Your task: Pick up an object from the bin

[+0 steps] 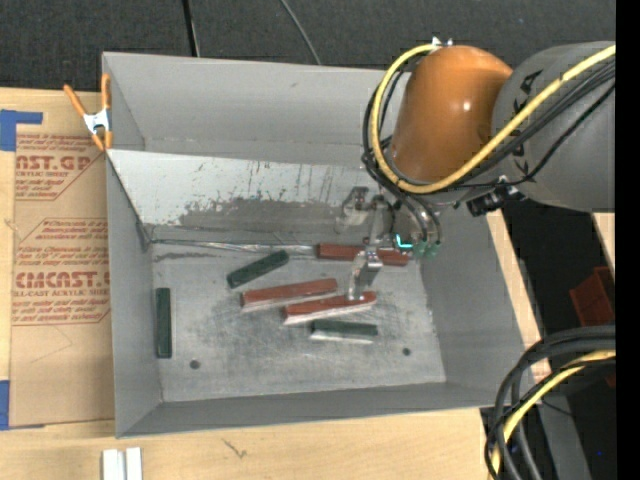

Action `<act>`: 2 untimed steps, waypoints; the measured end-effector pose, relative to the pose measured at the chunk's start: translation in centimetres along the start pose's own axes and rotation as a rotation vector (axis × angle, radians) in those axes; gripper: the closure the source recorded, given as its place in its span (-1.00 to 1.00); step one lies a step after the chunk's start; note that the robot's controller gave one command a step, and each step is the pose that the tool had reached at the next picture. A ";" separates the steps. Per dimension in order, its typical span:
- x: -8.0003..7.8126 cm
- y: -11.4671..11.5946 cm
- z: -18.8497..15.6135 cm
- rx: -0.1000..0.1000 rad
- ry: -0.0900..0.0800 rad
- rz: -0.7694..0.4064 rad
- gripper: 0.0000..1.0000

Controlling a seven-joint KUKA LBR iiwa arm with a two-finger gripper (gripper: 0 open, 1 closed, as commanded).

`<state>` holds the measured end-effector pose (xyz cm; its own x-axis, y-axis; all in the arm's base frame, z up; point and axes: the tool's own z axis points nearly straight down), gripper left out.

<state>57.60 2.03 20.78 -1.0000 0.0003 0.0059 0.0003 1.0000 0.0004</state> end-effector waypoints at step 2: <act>0.0 0.2 4.3 0.000 -0.015 -0.016 -1.00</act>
Offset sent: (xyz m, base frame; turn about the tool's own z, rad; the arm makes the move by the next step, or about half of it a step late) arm -0.0092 0.0074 -0.1378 -0.0486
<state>57.54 2.25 16.46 -0.9998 -0.0158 -0.0091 -0.0158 0.9999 0.0000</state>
